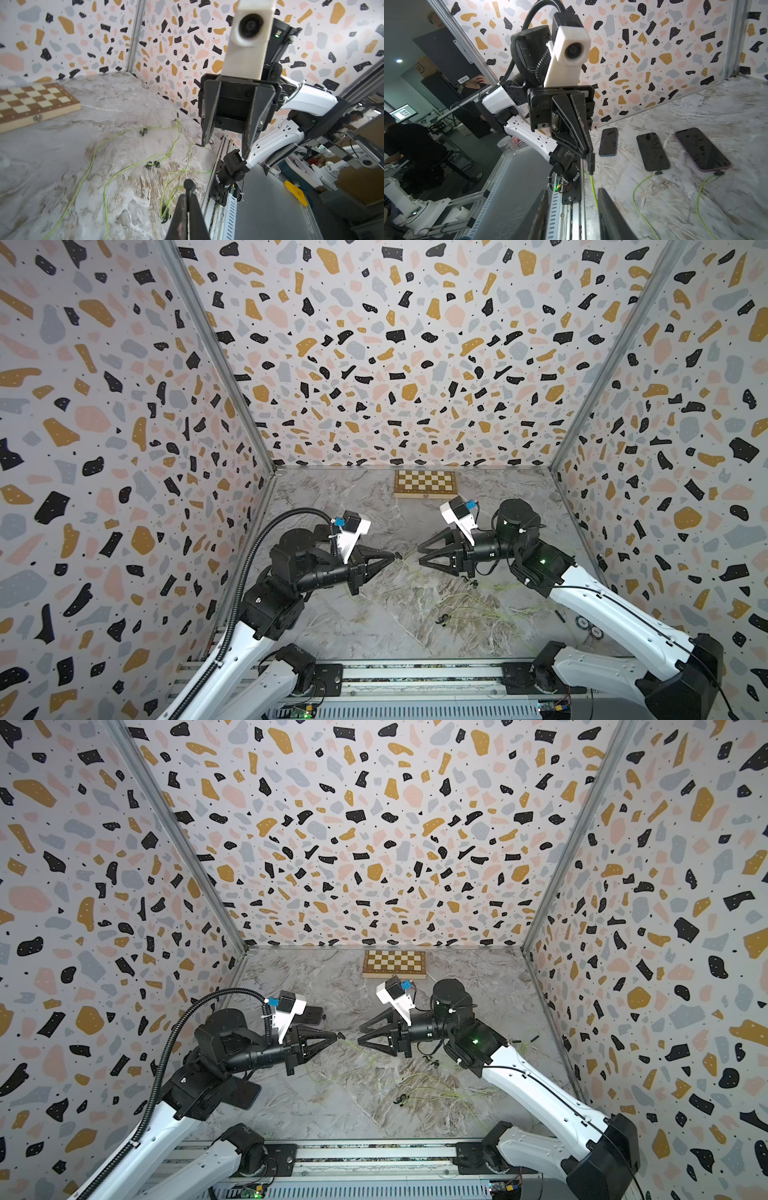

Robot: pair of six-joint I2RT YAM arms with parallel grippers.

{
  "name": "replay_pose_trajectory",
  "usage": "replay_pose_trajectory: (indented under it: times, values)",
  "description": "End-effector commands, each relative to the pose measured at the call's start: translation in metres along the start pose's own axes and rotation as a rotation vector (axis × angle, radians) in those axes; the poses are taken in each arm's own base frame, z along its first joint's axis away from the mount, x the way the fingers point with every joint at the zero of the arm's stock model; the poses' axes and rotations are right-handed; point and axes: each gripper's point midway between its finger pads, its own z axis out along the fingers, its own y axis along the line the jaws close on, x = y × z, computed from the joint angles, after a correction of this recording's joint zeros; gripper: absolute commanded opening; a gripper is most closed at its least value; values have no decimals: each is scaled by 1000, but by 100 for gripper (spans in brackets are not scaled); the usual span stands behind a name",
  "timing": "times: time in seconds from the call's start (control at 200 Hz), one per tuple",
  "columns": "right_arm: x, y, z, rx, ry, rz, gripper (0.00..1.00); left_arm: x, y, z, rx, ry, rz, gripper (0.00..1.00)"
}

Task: Plug wired earphones into phones
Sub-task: Pick up the wired earphone from the center of the board.

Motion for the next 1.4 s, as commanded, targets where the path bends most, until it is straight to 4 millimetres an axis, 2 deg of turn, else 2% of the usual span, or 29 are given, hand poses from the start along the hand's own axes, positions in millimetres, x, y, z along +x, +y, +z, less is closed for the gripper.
replay_pose_trajectory:
  times: [0.0, 0.23, 0.486, 0.746, 0.926, 1.397]
  values:
    - [-3, 7, 6, -28, 24, -13, 38, -26, -30, -8, 98, -76, 201, 0]
    - [-6, 22, 21, -82, 48, -34, 34, -29, -42, -13, 134, -73, 276, 0]
    - [-11, 32, 25, -105, 52, -49, 31, -24, -42, -13, 139, -38, 274, 0]
    - [-15, 32, 28, -90, 47, -49, 30, -23, -43, -12, 148, -13, 275, 0]
    - [-16, 31, 30, -75, 47, -54, 23, -22, -42, -11, 148, -10, 269, 0]
    - [-18, 30, 33, -36, 54, -70, 21, -19, -40, -10, 143, -2, 248, 0]
